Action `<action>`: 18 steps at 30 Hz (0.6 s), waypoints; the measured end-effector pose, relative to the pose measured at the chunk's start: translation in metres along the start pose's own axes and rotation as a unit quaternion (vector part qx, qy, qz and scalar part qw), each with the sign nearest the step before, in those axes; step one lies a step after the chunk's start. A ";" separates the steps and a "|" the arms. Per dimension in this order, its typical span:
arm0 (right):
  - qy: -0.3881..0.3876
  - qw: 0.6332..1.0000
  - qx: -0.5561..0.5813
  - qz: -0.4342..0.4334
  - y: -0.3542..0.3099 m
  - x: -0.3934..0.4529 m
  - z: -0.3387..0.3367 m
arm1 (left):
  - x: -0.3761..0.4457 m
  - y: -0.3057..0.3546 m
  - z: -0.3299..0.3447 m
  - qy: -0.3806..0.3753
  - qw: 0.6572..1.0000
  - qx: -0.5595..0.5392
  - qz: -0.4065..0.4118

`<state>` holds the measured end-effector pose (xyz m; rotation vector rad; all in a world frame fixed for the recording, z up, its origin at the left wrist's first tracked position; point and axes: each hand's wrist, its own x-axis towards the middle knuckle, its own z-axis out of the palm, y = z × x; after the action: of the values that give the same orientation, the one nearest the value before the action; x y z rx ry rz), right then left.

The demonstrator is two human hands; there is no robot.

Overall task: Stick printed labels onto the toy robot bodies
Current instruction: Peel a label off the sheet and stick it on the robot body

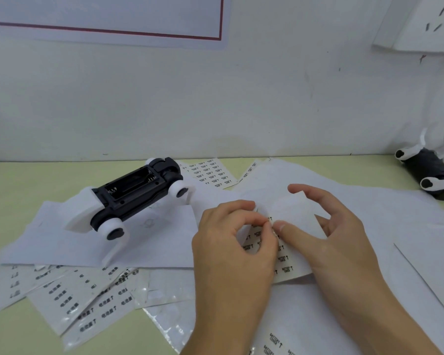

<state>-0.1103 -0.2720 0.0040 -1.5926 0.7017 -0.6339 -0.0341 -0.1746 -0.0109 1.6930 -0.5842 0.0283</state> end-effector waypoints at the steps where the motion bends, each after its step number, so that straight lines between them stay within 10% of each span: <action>1: 0.000 1.000 0.010 0.004 0.000 0.001 0.000 | 0.000 0.000 0.000 0.003 1.000 0.002 0.004; 18: 0.004 0.999 -0.017 -0.047 -0.005 -0.006 0.003 | -0.001 -0.001 0.001 0.033 0.995 0.068 0.064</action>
<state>-0.1113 -0.2648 0.0088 -1.6631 0.6499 -0.6998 -0.0353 -0.1753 -0.0128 1.7765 -0.6522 0.2182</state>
